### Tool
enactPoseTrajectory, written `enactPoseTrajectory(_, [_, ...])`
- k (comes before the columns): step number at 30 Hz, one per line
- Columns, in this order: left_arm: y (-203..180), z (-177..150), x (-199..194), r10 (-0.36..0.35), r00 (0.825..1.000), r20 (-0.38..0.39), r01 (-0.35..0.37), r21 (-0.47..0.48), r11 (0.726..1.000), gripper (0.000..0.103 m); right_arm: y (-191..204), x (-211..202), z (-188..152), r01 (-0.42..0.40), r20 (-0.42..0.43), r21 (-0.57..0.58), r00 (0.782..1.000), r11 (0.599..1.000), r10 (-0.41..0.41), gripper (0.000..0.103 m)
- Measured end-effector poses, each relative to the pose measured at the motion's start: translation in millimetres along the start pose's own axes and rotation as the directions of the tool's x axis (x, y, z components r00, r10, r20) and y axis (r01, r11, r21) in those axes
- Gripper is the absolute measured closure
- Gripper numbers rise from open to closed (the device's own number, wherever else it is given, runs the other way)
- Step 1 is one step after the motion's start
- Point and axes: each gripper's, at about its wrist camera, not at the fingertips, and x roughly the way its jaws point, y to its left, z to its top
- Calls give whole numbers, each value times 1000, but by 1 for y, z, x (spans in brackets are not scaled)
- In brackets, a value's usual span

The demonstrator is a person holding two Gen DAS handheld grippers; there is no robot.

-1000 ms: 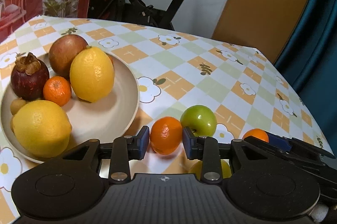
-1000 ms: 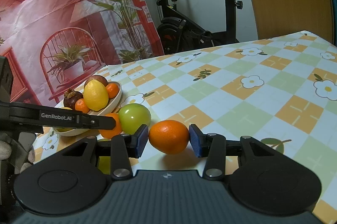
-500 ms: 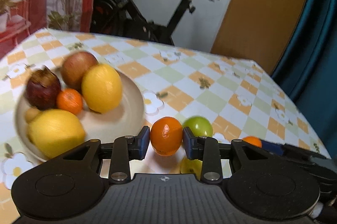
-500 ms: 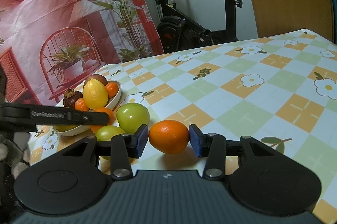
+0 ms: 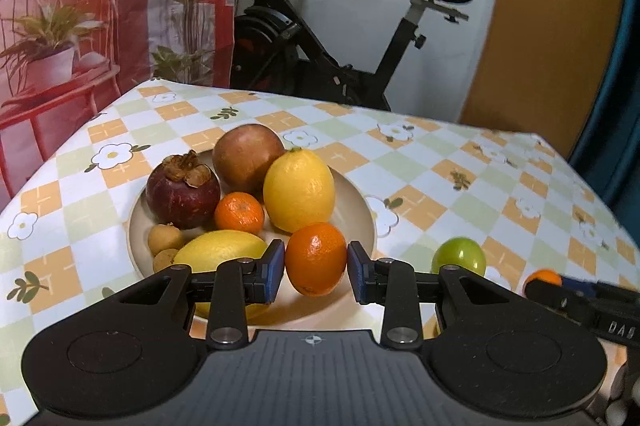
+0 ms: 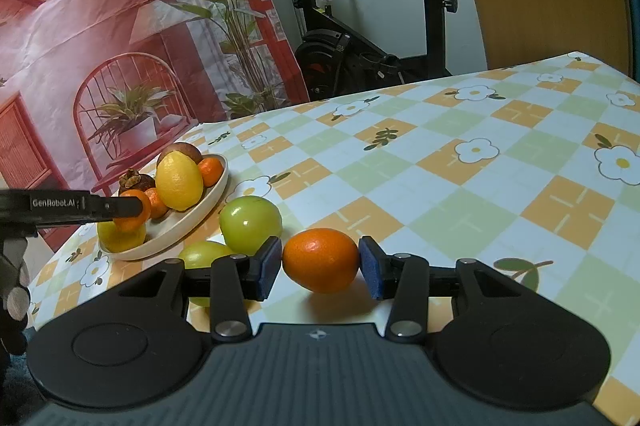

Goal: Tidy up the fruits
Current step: 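Carry the tangerine onto the beige plate and open both grippers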

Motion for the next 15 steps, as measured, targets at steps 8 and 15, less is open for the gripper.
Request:
enactPoseTrajectory(8, [1,-8,13,2,1000,-27,-2,7,1000,67,0,0,-1,2,-4,-2,1000,1000,-2,57])
enactPoseTrajectory(15, [6,-11,9,-30,999,-28,29,-30,999,67,3,2,-1,11,-10,-16,1000,1000,-11,57])
